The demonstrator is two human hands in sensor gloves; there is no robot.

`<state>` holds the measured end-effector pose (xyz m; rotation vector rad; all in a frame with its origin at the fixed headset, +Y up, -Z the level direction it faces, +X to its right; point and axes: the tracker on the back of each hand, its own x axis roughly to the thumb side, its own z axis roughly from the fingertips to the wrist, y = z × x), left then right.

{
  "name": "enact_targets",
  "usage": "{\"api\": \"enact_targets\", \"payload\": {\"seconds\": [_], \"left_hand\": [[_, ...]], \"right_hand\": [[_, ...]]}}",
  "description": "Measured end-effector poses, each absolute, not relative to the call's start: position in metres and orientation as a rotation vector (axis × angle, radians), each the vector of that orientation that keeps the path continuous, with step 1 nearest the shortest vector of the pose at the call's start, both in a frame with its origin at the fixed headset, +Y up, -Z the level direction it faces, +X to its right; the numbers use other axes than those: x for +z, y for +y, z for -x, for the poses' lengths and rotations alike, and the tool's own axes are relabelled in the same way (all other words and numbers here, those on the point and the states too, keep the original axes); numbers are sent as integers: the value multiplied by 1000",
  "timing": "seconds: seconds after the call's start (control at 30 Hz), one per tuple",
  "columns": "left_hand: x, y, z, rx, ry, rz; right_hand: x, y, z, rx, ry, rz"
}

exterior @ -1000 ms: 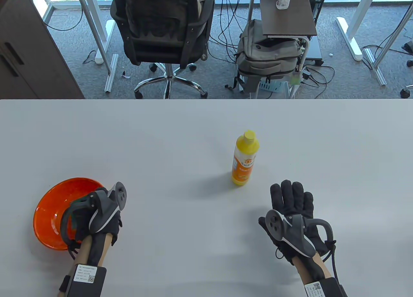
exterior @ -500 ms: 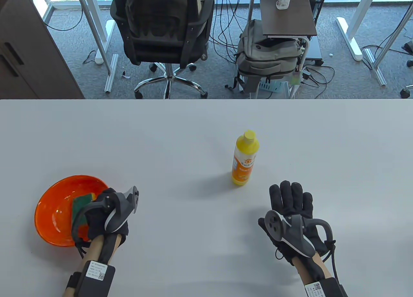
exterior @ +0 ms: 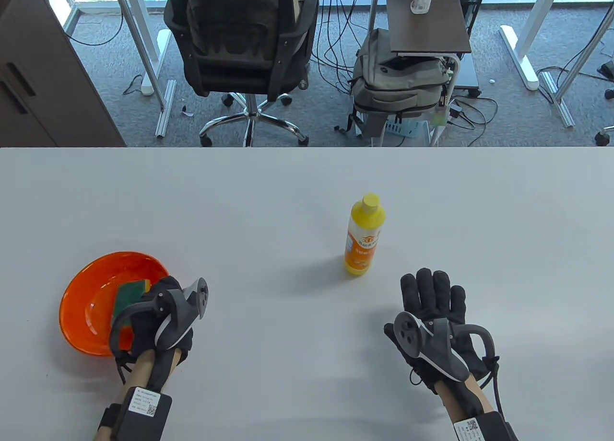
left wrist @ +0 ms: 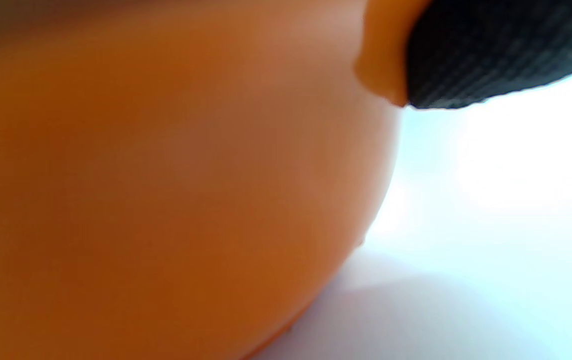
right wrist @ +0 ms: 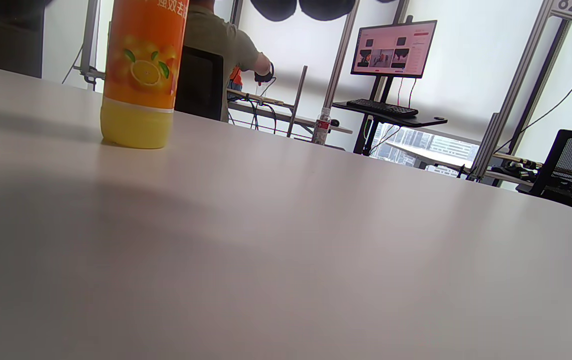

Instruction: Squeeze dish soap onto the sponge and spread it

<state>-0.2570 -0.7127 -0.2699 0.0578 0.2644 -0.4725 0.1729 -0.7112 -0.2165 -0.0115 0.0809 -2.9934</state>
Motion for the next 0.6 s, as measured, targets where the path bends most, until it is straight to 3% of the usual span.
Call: {"api": "enact_targets", "payload": {"seconds": [0.2,0.4,0.6], "left_hand": [[-263,-702,242,-469,195,-128],[-248,-689,205,-414,3,-221],[-235,-681,167,-316,-225,-222]], "right_hand": [[-217,-710,-174,-3001,85,4],[-218,-708,-178,-3014,98,-16],[-219,-708,-181,-3020,105,-31]]}}
